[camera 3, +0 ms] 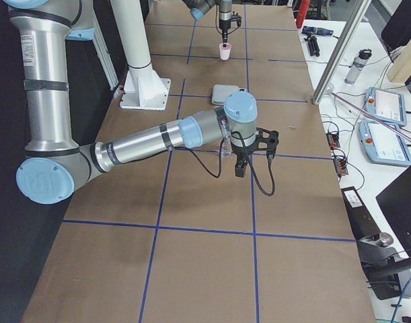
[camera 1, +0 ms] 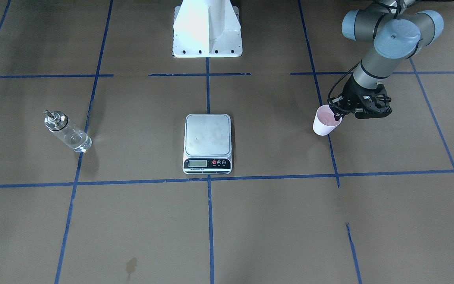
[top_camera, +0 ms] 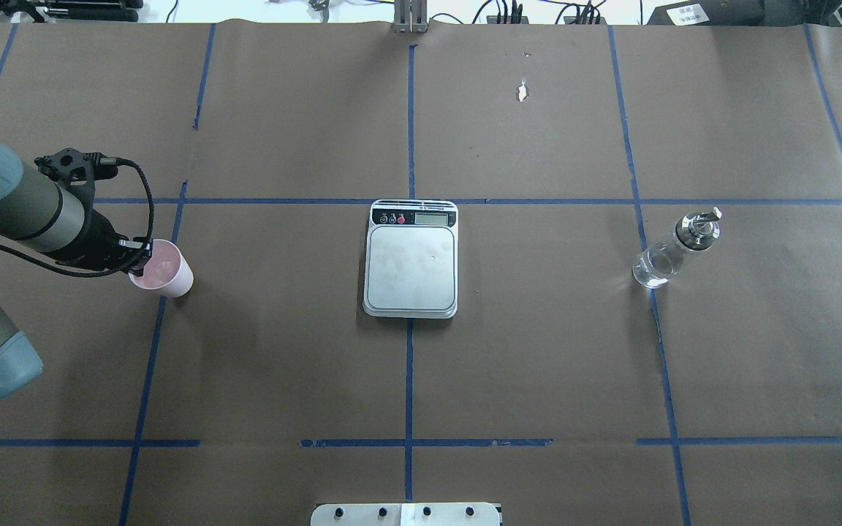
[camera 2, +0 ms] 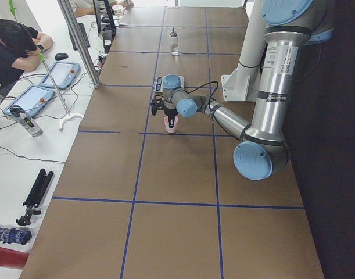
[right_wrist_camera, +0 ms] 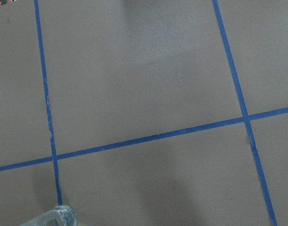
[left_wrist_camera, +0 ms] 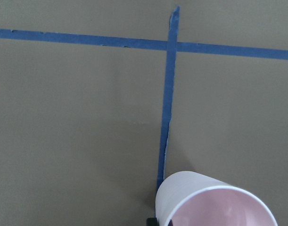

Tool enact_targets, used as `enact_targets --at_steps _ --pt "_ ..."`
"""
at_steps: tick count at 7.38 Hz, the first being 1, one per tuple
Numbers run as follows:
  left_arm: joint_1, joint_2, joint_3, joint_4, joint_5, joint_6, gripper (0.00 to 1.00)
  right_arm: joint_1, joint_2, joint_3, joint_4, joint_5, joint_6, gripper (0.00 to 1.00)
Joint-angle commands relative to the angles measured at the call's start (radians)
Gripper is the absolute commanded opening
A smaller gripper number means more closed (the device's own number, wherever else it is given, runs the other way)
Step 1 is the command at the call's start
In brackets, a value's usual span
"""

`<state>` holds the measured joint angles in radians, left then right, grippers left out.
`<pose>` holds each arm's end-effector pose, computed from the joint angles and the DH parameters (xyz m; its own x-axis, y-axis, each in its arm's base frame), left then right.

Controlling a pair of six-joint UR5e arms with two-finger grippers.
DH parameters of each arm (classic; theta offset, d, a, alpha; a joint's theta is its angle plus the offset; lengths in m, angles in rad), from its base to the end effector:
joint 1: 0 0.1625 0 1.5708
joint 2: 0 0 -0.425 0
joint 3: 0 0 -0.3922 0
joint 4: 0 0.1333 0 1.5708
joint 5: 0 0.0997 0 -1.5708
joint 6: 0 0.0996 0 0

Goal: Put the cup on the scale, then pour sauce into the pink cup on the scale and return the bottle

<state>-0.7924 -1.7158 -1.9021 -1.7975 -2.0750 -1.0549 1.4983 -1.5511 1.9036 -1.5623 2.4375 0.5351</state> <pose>0.3202 -0.4460 0.4053 0.6653 -0.0595 -0.7442 0.0873 0.9962 -0.0017 0.0216 -0.4954 0.4771 0.5732 0.2045 0.7935 -0.2610 0.9635 -0.0598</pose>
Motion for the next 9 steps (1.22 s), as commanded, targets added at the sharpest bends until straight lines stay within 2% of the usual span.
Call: enact_targets --at_steps 1,3,4,5,7,9 --pt "-0.036 -0.04 -0.023 0.048 -0.085 -0.002 0.0 -0.033 0.011 0.003 -0.004 -0.009 0.052 1.0" --pt "-0.041 -0.227 -0.072 0.325 -0.085 -0.007 0.0 -0.1 0.034 0.049 -0.046 -0.024 0.096 1.0" --pt "-0.039 -0.293 -0.087 0.41 -0.085 -0.02 0.0 -0.137 0.031 0.098 -0.079 -0.061 0.126 1.0" --pt "-0.031 -0.347 -0.068 0.417 -0.086 -0.09 0.0 -0.166 0.031 0.132 -0.114 -0.077 0.128 1.0" --pt "-0.002 -0.469 0.0 0.417 -0.088 -0.213 0.0 -0.237 0.029 0.166 -0.122 -0.173 0.204 1.0" --pt "0.011 -0.568 0.079 0.415 -0.089 -0.278 0.0 -0.26 0.022 0.234 -0.122 -0.176 0.21 1.0"
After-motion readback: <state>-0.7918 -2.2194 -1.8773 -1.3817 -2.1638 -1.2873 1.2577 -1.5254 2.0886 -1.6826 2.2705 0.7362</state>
